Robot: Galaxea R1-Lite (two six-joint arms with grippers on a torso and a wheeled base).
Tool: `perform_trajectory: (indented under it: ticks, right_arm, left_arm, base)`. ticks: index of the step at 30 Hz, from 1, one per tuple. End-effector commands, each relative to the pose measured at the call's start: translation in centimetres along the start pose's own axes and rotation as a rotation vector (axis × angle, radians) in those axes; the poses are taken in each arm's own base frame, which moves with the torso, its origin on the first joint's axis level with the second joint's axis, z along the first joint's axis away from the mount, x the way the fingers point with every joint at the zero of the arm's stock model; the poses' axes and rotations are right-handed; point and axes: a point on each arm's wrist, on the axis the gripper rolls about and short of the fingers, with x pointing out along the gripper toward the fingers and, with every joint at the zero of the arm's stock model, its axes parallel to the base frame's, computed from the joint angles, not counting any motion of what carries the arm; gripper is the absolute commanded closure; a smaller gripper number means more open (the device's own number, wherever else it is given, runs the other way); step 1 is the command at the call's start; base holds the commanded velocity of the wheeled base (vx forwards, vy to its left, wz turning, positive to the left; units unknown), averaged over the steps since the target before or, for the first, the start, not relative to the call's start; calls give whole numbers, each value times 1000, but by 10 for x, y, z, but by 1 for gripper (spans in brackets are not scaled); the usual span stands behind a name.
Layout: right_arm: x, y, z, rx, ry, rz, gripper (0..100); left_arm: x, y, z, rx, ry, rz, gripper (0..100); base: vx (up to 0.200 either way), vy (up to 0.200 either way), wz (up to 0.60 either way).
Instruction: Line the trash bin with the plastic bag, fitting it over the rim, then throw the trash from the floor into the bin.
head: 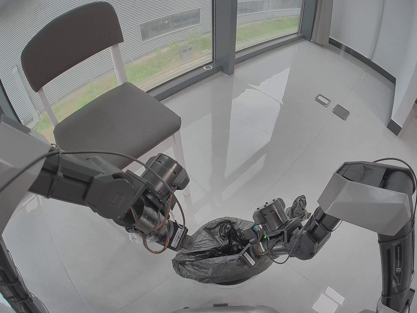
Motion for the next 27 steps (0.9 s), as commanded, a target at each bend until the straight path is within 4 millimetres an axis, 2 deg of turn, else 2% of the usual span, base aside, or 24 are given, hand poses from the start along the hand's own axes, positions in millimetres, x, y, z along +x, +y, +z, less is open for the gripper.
perform_trajectory:
  ticks: [1, 5, 6, 16, 21, 27]
  right_arm:
    - [8, -1, -4, -8, 28, 9, 0]
    - [5, -3, -7, -39, 100, 24, 0]
    - [4, -3, -8, -52, 111, 37, 100]
    - [-10, 1, -1, -69, 84, 93, 100]
    - [-15, 4, -4, -71, 90, 99, 100]
    - [-29, 24, -14, -101, 114, 155, 100]
  left_arm:
    - [-12, 2, 1, -5, -36, -1, 0]
    - [-14, 2, 2, -7, -46, 0, 0]
    - [-14, 2, 2, -8, -49, 0, 0]
    - [-16, 2, 2, -10, -55, -1, 0]
    - [-15, 1, 3, -9, -58, -3, 0]
    - [-16, 1, 4, -11, -62, -4, 0]
  base:
    - [0, 0, 0]
    - [0, 0, 0]
    - [0, 0, 0]
    - [0, 0, 0]
    - [0, 0, 0]
    - [0, 0, 0]
